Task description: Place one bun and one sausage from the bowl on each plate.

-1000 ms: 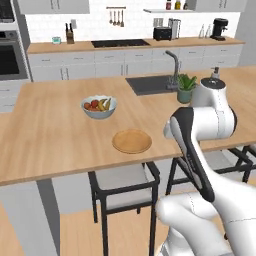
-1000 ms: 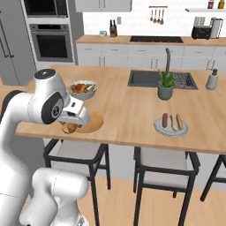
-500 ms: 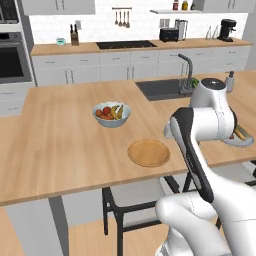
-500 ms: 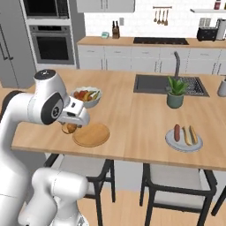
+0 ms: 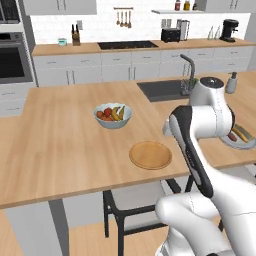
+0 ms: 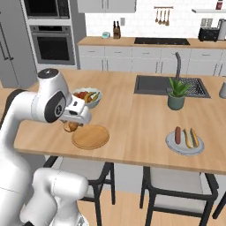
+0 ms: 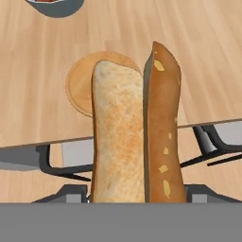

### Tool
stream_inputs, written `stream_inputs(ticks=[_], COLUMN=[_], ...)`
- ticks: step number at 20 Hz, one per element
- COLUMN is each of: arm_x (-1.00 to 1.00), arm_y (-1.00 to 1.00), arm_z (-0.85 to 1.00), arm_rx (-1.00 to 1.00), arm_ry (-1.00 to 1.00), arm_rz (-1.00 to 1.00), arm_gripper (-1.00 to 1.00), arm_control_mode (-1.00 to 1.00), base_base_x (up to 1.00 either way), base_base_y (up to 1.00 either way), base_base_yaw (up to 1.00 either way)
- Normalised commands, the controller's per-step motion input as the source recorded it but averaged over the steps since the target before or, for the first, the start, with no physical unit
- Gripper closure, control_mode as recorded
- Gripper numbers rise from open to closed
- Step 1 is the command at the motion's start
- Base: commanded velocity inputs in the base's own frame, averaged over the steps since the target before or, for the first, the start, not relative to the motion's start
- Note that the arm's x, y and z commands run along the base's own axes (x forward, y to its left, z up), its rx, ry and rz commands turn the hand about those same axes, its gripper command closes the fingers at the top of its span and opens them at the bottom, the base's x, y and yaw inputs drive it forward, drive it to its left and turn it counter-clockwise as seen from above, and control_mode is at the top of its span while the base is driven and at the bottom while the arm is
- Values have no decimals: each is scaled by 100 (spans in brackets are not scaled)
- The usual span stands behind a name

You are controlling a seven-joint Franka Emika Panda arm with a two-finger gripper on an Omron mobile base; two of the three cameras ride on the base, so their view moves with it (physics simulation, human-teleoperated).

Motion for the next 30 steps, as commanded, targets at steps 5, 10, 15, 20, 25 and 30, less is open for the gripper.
stream_inputs(ticks=[5, 10, 15, 20, 25, 30], arm_x=[98, 55, 49, 66, 57, 41], arm_y=[0, 0, -13, -4, -4, -1], arm_z=[-40, -96, -75, -31, -48, -46], arm_rx=[1, 0, 0, 0, 0, 0], arm_ry=[1, 9, 1, 0, 0, 1], arm_rz=[0, 0, 0, 0, 0, 0], arm_gripper=[100, 100, 100, 100, 100, 100], arm_control_mode=[-100, -100, -100, -100, -100, -100], base_base_x=[0, 0, 0, 0, 0, 0], base_base_y=[0, 0, 0, 0, 0, 0], base_base_yaw=[0, 0, 0, 0, 0, 0])
